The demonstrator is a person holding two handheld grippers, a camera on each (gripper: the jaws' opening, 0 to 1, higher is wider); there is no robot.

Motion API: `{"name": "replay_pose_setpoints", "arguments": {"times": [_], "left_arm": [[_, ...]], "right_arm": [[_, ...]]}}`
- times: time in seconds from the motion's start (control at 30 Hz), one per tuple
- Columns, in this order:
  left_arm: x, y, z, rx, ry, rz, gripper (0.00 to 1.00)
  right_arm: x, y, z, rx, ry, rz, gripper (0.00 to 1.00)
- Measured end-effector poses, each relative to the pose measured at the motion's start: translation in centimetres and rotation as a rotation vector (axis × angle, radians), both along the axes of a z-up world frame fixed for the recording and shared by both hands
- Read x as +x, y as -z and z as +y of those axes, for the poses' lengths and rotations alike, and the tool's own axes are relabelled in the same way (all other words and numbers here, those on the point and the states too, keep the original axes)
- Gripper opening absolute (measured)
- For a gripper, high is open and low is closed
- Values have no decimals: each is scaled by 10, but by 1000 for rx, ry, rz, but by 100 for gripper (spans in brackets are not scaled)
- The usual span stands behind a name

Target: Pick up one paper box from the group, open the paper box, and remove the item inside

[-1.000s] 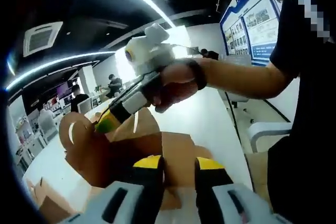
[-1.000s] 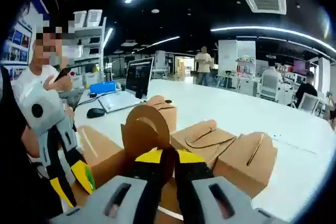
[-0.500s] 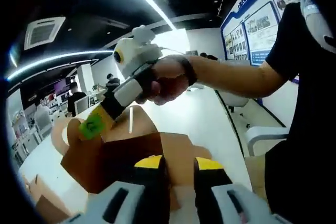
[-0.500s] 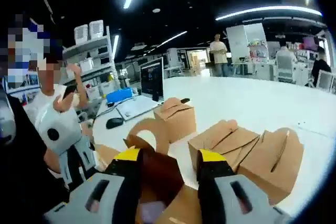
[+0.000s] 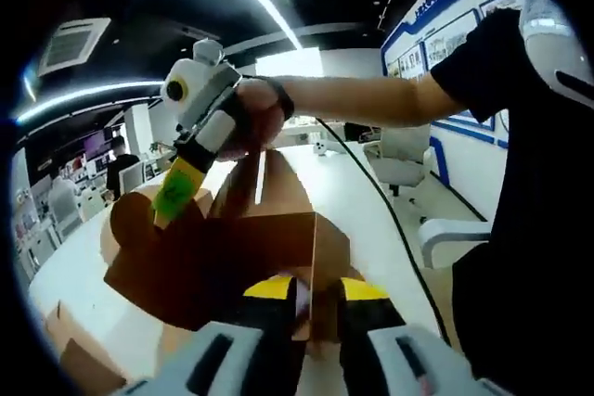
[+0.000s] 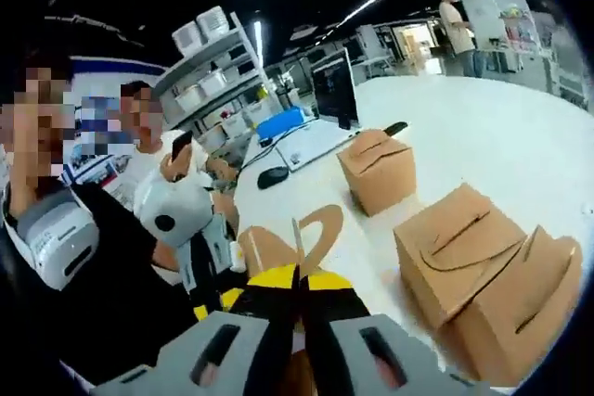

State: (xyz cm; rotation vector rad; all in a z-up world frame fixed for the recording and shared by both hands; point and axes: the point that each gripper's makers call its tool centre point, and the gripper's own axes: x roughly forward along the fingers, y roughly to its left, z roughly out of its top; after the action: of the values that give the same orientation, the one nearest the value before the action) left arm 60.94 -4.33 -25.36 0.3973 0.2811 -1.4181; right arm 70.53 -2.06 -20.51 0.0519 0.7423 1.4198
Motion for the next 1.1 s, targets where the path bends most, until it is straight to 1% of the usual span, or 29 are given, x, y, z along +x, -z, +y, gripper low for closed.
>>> {"name": "replay_pose_setpoints", "arguments": {"times": [0.07, 0.1, 0.17, 0.23, 0.27, 0.3, 0.33, 0.37, 0.43, 0.5, 0.63, 0.77, 0.87, 0.97, 1.0, 1.1], "left_arm": [[-1, 0, -1, -2, 5, -4, 20], [-1, 0, -2, -4, 6, -6, 20], [-2, 0, -7, -7, 10, -23, 22], [-3, 0, -9, 1, 11, -52, 22], [-3, 0, -10, 7, 11, -67, 23], [-4, 1, -11, 12, 14, -82, 24], [-6, 1, -12, 17, 26, -102, 25], [-7, 1, -13, 17, 33, -109, 25], [-8, 1, -14, 17, 45, -120, 26], [-8, 0, -16, 14, 52, -117, 26], [-7, 1, -17, 21, 49, -121, 26], [-5, 2, -19, 20, 28, -125, 24], [-3, 2, -22, 16, 15, -120, 23], [-3, 1, -23, 12, 13, -117, 23], [-3, 1, -22, 11, 12, -112, 23], [-3, 0, -22, 7, 12, -80, 22]], "right_arm": [[4, 2, -7, 14, 32, 34, 3], [8, 3, -9, 20, 62, 67, 3], [9, 6, -14, 42, 117, 179, 3], [12, 10, -19, 71, 172, 273, 3], [14, 12, -22, 85, 204, 316, 3], [16, 14, -24, 91, 225, 341, 3], [18, 20, -28, 92, 258, 384, 3], [19, 26, -33, 91, 283, 421, 3], [22, 42, -41, 89, 319, 475, 3], [22, 51, -45, 99, 311, 480, 3], [19, 59, -43, 112, 285, 484, 4], [14, 69, -40, 87, 237, 473, 4], [15, 69, -39, 100, 225, 485, 4], [16, 69, -38, 111, 224, 482, 5], [17, 68, -38, 117, 227, 474, 5], [32, 70, -41, 116, 289, 385, 12]]}}
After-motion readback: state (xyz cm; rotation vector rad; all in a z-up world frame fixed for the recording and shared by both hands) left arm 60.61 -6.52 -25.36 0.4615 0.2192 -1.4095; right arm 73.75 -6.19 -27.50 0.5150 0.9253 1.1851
